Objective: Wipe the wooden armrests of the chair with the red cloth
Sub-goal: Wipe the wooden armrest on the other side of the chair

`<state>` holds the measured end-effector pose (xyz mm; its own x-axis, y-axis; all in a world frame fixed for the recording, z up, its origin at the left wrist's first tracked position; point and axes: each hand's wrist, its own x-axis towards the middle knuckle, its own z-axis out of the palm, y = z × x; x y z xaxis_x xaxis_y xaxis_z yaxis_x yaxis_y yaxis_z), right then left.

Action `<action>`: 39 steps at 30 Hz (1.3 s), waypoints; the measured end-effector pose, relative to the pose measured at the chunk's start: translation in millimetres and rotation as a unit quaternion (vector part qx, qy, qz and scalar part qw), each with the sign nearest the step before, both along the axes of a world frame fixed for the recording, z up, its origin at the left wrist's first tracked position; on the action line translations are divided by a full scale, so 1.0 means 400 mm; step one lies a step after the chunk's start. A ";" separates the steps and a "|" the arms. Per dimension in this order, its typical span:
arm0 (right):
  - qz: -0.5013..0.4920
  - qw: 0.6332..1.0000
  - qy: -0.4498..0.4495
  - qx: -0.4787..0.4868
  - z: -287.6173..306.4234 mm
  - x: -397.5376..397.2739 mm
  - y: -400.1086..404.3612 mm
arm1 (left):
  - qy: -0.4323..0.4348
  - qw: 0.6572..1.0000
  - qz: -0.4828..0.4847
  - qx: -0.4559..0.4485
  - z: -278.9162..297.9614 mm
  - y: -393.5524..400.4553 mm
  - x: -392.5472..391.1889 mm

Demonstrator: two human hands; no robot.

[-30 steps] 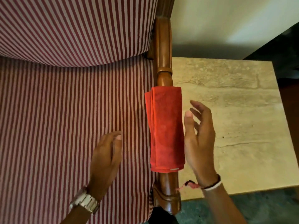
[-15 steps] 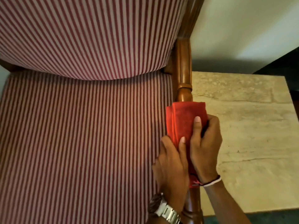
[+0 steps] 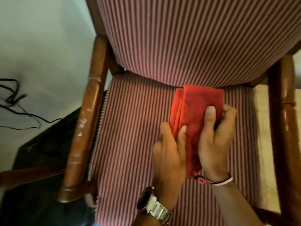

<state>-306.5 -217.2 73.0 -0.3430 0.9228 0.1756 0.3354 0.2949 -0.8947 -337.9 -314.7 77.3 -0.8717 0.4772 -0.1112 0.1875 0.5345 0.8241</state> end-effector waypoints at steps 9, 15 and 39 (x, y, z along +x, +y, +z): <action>0.188 0.977 0.029 -0.096 0.020 -0.369 -0.280 | 0.092 0.976 0.091 -0.176 0.047 -0.357 -0.362; 0.220 0.945 -0.051 -0.237 -0.100 -0.450 -0.370 | 0.048 0.939 0.100 -0.326 -0.064 -0.432 -0.423; 0.298 0.801 -0.453 0.251 -0.551 -0.098 -0.239 | 0.224 0.928 -0.152 -0.256 -0.156 -0.275 -0.591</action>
